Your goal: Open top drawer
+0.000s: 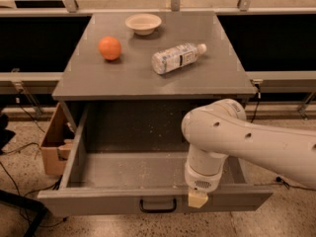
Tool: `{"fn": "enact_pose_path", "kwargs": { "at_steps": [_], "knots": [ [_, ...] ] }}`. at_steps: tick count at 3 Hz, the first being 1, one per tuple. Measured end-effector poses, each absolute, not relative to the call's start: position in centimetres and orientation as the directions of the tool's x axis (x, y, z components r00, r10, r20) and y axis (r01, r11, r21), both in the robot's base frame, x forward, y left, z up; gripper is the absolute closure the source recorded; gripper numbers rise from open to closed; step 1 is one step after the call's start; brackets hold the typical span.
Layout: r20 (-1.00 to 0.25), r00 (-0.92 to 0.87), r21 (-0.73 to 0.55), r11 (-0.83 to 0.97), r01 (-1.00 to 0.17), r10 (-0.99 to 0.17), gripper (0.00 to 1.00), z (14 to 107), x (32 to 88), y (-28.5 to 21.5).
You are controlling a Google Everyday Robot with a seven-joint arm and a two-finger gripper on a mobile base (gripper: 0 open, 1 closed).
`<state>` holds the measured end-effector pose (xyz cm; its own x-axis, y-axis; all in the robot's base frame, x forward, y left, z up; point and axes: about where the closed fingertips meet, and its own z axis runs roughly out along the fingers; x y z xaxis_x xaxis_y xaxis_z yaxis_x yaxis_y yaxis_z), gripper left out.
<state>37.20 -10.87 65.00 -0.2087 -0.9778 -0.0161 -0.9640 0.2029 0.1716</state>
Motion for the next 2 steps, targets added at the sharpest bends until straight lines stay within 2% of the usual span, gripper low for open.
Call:
{"fn": "enact_pose_path", "kwargs": {
  "at_steps": [1, 2],
  "knots": [
    [-0.009, -0.213, 0.174, 0.208, -0.962, -0.977, 1.0, 65.1, 36.8, -11.0],
    [0.026, -0.233, 0.187, 0.234, -0.954, -0.972, 1.0, 65.9, 34.5, -11.4]
  ]
}}
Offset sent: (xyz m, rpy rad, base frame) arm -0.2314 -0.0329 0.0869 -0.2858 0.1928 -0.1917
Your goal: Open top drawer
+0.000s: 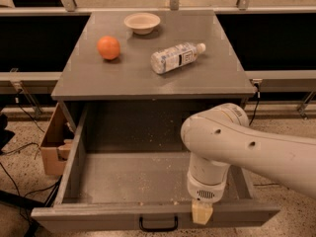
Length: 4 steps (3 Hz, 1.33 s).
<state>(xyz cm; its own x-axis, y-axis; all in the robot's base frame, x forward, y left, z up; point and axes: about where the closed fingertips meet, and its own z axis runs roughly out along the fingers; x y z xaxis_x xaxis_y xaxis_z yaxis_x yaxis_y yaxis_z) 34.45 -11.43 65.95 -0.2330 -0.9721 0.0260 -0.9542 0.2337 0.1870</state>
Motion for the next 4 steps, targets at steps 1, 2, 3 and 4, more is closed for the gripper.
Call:
{"fn": "enact_pose_path", "kwargs": {
  "at_steps": [1, 2, 3, 4],
  "knots": [
    [0.026, -0.233, 0.187, 0.234, -0.954, -0.972, 1.0, 65.9, 34.5, -11.4],
    [0.054, -0.263, 0.2, 0.268, -0.942, -0.963, 1.0, 66.6, 31.7, -11.9],
    [0.054, -0.263, 0.2, 0.268, -0.942, -0.963, 1.0, 66.6, 31.7, -11.9],
    [0.055, -0.262, 0.199, 0.268, -0.943, -0.963, 0.82, 66.6, 31.7, -11.9]
  ]
}}
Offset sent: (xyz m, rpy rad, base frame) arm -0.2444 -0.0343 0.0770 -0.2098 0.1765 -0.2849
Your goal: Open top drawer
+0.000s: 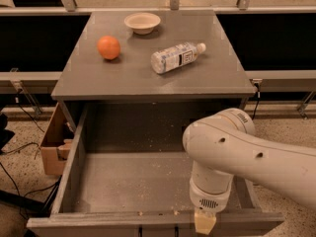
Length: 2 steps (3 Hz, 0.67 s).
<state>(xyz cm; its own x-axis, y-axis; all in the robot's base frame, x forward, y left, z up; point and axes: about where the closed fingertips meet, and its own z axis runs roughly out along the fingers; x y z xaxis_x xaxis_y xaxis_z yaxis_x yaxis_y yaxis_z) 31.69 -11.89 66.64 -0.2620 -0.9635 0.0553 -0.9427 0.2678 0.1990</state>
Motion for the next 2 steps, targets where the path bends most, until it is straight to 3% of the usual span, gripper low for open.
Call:
{"fn": "enact_pose_path", "kwargs": {
  "at_steps": [2],
  "knots": [
    [0.058, -0.261, 0.198, 0.267, -0.943, -0.964, 0.35, 66.64, 31.57, -11.95]
  ]
}}
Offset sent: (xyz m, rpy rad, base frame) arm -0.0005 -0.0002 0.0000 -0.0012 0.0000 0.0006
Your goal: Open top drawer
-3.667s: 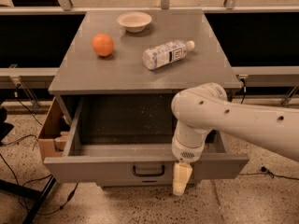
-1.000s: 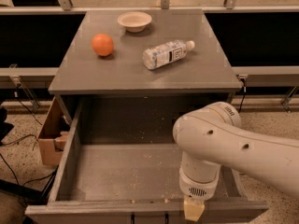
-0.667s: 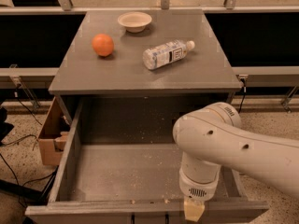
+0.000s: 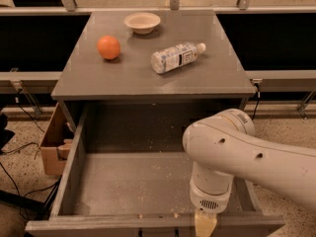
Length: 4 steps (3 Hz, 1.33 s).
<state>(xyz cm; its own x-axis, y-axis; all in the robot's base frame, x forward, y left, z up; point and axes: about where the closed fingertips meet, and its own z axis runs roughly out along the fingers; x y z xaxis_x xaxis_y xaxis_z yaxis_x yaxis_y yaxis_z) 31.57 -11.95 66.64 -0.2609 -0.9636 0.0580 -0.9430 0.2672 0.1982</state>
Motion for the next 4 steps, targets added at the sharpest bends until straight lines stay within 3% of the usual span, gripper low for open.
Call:
{"fn": "enact_pose_path", "kwargs": {
  "at_steps": [1, 2, 4],
  "knots": [
    [0.059, -0.26, 0.198, 0.267, -0.943, -0.964, 0.12, 66.6, 31.5, -12.0],
    [0.061, -0.26, 0.198, 0.267, -0.943, -0.964, 0.0, 66.6, 31.5, -12.0],
    [0.035, -0.27, 0.13, 0.272, -0.953, -0.962, 0.0, 70.5, 31.0, -13.6]
  ]
}}
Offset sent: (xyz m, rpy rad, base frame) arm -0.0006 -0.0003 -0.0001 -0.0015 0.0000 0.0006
